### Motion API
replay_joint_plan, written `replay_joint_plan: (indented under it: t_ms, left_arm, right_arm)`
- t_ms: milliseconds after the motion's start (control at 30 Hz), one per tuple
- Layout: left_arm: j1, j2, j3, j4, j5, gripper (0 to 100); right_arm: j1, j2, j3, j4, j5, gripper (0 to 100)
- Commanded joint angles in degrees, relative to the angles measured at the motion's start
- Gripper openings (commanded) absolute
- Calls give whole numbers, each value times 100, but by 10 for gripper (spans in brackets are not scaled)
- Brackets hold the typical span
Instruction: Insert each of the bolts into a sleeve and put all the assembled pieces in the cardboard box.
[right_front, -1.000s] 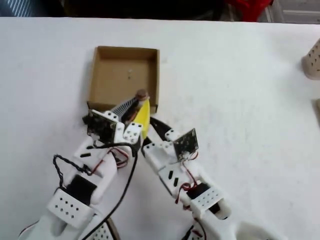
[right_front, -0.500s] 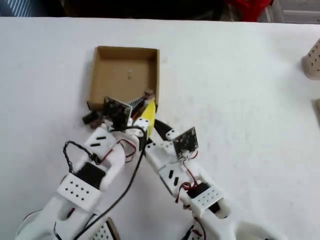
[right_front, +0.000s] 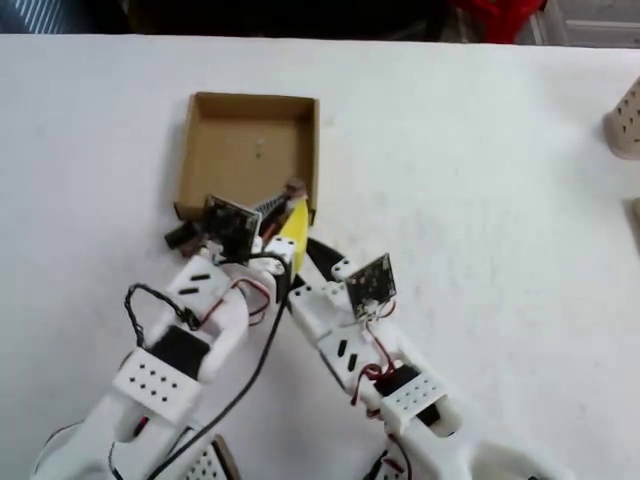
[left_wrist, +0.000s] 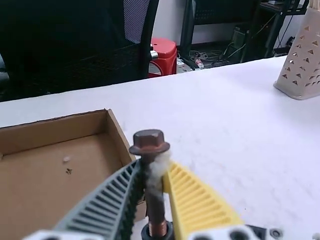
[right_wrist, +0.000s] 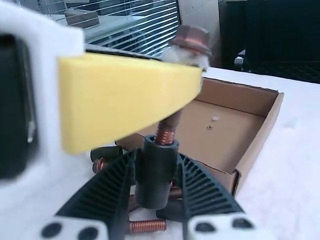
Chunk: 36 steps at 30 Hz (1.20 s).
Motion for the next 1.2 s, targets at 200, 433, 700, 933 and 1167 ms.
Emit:
replay_joint_plan:
  t_ms: [200, 433, 700, 933, 1167]
  left_arm:
    - [92, -1798, 1011, 176, -79, 24]
    - [110, -2026, 1020, 818, -79, 24]
    - [110, -2026, 1055, 835, -141, 143]
    - [136, -2044, 905, 1503, -176, 414]
    - [-127, -2053, 888, 993, 176, 415]
  right_arm:
    - [119, -163, 44, -40, -9, 16]
    - [119, -163, 44, -40, -9, 16]
    - [119, -154, 44, -31, -9, 16]
    - [119, -154, 44, -31, -9, 16]
    - [119, -154, 44, -31, -9, 16]
